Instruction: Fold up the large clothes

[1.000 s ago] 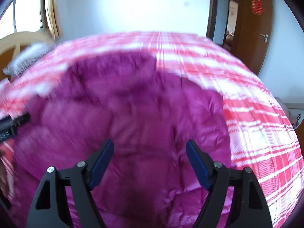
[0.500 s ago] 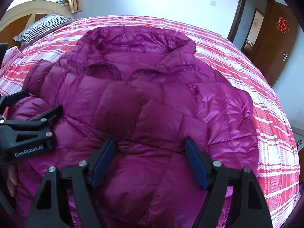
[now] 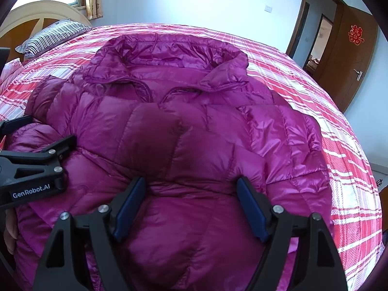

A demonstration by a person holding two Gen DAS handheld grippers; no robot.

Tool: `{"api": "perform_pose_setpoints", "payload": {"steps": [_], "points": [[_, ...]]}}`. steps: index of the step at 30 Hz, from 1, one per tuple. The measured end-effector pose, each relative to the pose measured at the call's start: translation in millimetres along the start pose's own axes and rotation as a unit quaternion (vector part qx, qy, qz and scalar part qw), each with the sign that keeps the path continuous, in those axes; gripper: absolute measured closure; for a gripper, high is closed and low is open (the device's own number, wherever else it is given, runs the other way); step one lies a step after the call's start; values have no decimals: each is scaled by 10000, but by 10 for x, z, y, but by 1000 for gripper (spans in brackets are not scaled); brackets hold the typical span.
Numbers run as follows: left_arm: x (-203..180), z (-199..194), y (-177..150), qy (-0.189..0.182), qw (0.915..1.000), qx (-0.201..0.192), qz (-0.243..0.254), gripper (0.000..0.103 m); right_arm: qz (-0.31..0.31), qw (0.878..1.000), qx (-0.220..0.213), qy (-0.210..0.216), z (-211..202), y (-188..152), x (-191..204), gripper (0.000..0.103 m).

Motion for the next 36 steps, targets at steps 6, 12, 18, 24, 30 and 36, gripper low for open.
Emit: {"api": "perform_pose_setpoints", "payload": {"steps": [6,12,18,24,30,36], "points": [[99,6,58,-254,9995,164,-100,1,49,9999,-8,114,-20,-14,-30,21],[180,-524,312,-403,9973,-371,496,1,49,9985,53,543,-305,60,-259,20],[203,-515,984,-592,9947,-646,536,1,499,9943,-495,806,-497,455,-722,12],[79,120,1458,-496,9967,-236,592,1,715,9945,-404,644,-122,1028,-1067,12],[-76,585,1622,-422,9975,-76,571,1,455,9972,-22,596,340,1327,-1116,21],[-208,692,1649,-521,9950,-203,823,5,-142,9987,184,462,630,1448,-1063,49]]}}
Point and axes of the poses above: each gripper's, at about its wrist camera, not at the fingertips, and z roughly the way its jaws point, x to its left, y to its top, the point moved 2 cm from there along z, roughly the way its jaws point, and after that the axes turned 9 degrees about -z, right-handed, at the moved point
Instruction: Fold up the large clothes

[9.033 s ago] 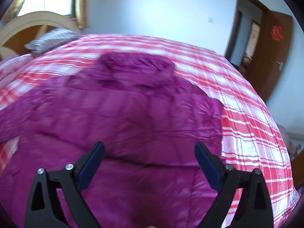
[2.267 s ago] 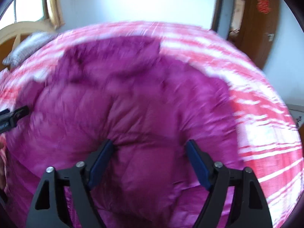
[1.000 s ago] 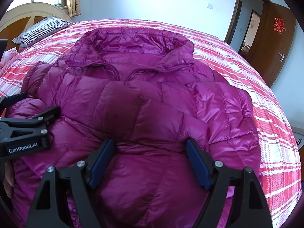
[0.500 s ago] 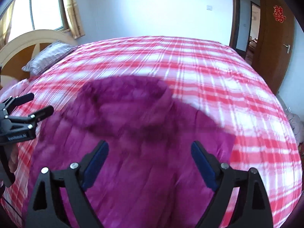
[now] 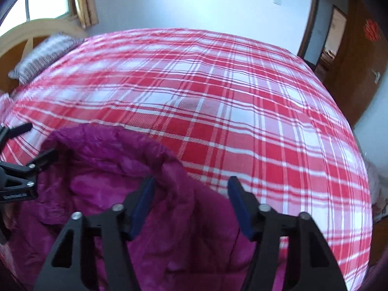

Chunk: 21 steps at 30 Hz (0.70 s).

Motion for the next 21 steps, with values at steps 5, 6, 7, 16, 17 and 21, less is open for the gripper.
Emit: {"api": "perform_pose_setpoints", "payload": {"steps": [5,6,7,16,17,21], "points": [[-62,-12,-98,-177,9993,78,333,83,-444,9986,-76,-259,-48,-110,103,90],[-58,-60,-118,-169,9991,-16,391,84,-490,9983,-99,-304,-58,-126,109,90],[-58,-111,-143,-169,9988,-93,445,84,-520,9978,-174,-361,-117,-183,122,91],[-229,-313,-506,-230,9904,-154,1354,86,-632,9972,92,-386,-42,-431,139,91],[-218,-296,-534,-216,9899,-123,1393,86,-656,9971,117,-377,-27,-451,148,91],[-150,-436,-513,-436,9917,-247,1185,86,-711,9965,166,-418,46,-520,169,92]]}}
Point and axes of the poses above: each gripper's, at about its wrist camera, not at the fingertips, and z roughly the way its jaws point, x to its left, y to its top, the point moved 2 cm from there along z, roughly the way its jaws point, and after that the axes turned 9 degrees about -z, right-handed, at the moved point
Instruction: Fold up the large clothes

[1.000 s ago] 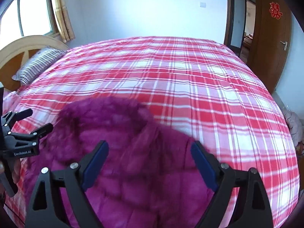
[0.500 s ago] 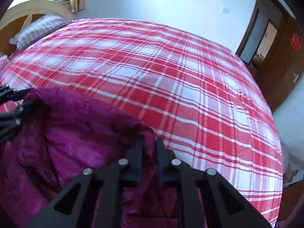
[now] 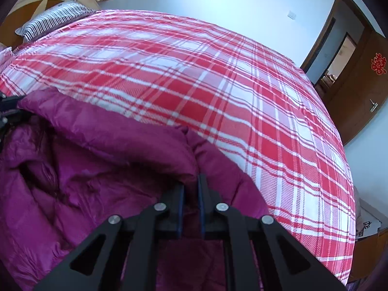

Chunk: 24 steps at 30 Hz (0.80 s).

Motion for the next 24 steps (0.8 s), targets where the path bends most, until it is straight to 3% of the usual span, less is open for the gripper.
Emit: {"api": "perform_pose_setpoints", "payload": {"steps": [4,6,7,8,10,12,15,19,24], "points": [[20,-503,232,-858,9934,-680,-331,85,30,10000,-41,9,49,-34,11,92],[13,-622,397,-794,9916,-934,-410,67,1,10000,-85,-15,61,-49,28,92],[21,-608,468,-727,9916,-952,-487,46,1,9999,-114,-25,65,-59,33,92],[40,-541,548,-667,9915,-947,-596,36,-3,9999,-146,-37,61,-63,35,92],[65,-316,622,-519,9935,-767,-668,36,-5,9998,-173,-59,59,-71,38,92],[92,58,570,-162,9971,-281,-691,36,24,9998,-183,-55,56,-77,39,92],[47,350,332,-109,9975,202,-666,36,76,9998,-193,-18,55,-91,25,92],[-115,456,55,-129,9980,457,-419,36,91,9998,-201,9,64,-102,19,92],[-147,541,1,-64,9970,506,-589,36,101,9998,-150,-80,23,-110,1,90]]}}
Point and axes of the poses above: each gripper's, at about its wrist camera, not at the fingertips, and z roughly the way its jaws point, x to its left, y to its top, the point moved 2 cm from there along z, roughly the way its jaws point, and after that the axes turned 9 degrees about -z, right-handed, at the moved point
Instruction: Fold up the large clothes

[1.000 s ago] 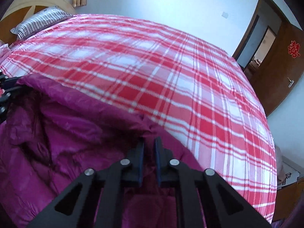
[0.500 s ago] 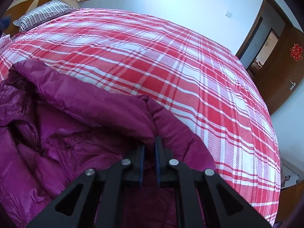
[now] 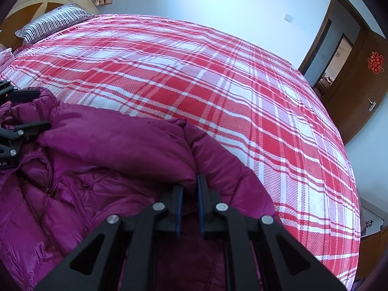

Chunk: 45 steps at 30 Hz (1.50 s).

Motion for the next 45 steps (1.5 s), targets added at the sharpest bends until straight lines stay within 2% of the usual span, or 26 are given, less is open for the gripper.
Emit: {"api": "perform_pose_setpoints", "payload": {"steps": [1,5,6,10,13,16,19,22,32,37,45], "points": [[-16,14,-15,33,10000,14,6,36,15,10000,20,14,-19,-6,-16,88],[-49,23,-31,135,9999,-40,62,35,141,9998,158,66,-133,-50,-106,68],[-56,23,-32,151,9998,-65,72,35,201,9997,158,63,-182,-49,-136,66],[-54,28,-39,163,9998,-135,41,35,791,9964,-170,248,-478,82,-245,57],[-61,27,-46,196,9996,-185,52,35,1343,9880,-474,594,-574,257,-248,56],[-78,21,-54,248,9994,-235,100,35,1443,9847,-498,840,-437,440,-94,56],[-71,23,-57,230,9994,-258,75,35,1418,9863,-192,822,-169,476,38,57],[-24,37,-56,108,9997,-232,-66,34,1318,9895,124,586,75,324,123,59],[47,110,-51,-18,9993,-130,-362,27,1326,9893,54,609,214,147,124,59],[40,116,-56,45,9992,-168,-364,26,1416,9878,-111,631,212,101,133,58],[27,138,-56,119,9992,-170,-349,25,1336,9893,-99,579,234,115,167,58]]}}
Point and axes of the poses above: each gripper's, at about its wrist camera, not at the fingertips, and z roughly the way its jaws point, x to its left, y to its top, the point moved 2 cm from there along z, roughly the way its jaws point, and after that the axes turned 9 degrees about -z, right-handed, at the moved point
